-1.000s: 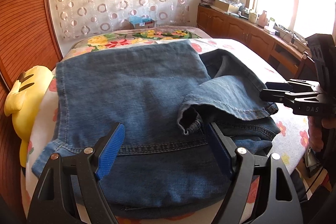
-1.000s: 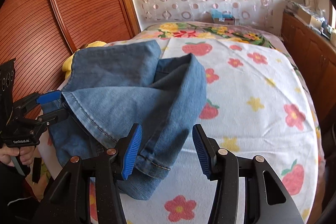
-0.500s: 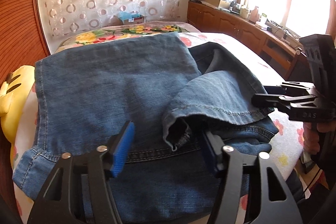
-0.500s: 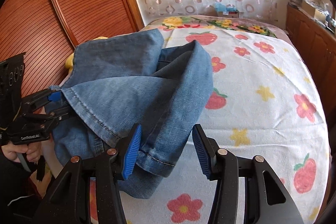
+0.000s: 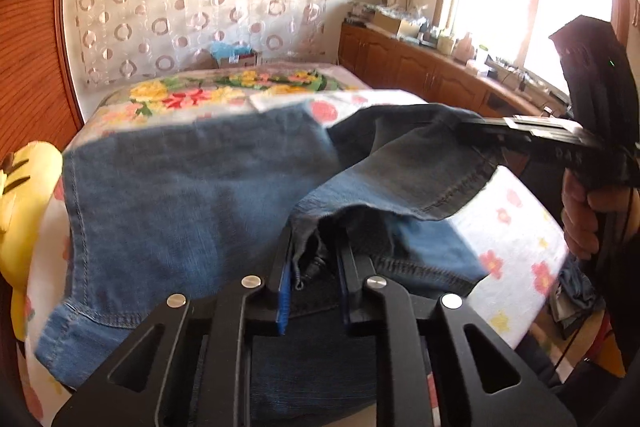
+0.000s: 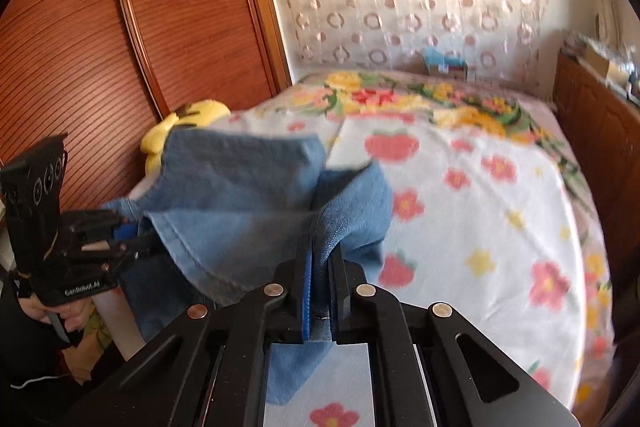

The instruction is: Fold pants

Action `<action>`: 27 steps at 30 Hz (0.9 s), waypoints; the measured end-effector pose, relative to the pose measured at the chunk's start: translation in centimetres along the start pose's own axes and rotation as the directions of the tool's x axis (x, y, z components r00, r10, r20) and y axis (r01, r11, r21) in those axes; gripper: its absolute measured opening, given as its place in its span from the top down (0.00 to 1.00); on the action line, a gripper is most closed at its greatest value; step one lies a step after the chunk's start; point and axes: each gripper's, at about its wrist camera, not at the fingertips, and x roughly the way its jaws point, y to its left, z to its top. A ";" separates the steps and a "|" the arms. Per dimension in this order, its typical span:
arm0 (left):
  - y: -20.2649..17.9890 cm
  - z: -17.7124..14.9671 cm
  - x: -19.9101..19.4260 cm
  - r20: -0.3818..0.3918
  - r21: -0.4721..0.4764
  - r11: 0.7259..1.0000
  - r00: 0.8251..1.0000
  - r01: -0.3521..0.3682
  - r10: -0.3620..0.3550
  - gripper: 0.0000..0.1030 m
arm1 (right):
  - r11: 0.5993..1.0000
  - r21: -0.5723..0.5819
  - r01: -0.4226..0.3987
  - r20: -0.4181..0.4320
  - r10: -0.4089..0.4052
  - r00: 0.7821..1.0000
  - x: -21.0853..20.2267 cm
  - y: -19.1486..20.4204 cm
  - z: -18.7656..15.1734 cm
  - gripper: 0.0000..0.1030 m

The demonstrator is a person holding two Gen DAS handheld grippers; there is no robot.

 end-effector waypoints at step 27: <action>5.4 -1.2 -9.5 0.122 -0.129 0.990 0.989 -0.063 0.079 0.87 | 0.966 -0.172 -0.194 -0.039 0.190 0.981 10.2 6.4 15.0 0.96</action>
